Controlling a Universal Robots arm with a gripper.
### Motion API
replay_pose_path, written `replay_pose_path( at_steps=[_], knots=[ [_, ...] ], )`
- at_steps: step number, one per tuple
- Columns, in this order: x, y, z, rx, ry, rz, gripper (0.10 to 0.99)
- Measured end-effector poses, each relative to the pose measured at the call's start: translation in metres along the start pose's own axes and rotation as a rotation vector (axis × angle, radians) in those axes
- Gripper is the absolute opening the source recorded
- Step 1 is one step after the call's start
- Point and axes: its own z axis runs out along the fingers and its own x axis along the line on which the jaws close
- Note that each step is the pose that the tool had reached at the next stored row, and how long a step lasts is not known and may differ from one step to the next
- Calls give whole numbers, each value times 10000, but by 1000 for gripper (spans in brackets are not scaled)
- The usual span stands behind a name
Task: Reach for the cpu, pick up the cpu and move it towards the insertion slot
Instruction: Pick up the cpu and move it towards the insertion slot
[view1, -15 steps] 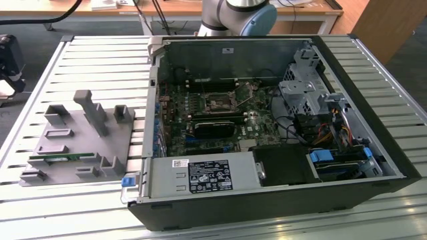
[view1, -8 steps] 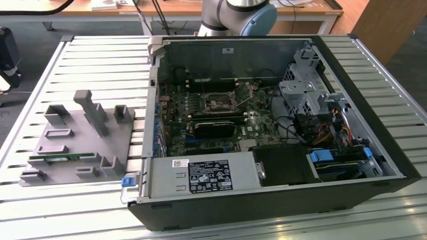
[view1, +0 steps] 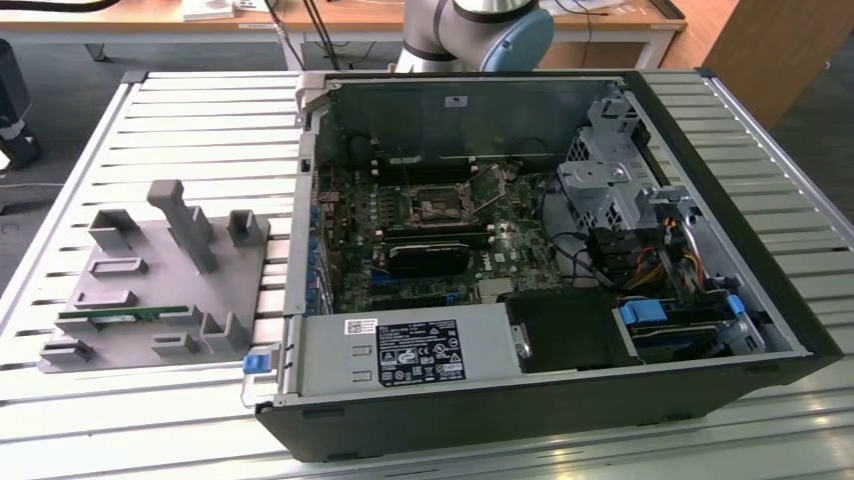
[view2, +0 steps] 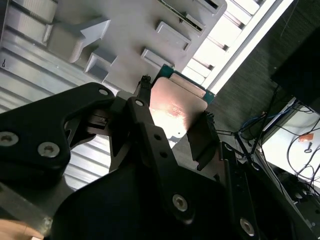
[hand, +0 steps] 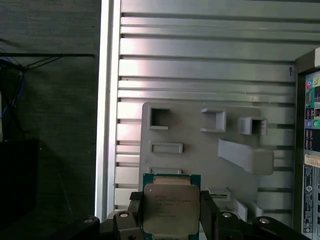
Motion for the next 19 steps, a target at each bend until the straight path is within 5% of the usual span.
replay_pose_path(
  at_steps=[19],
  knots=[
    [-27, 6, -337, 0, 0, -1, 541]
  ],
)
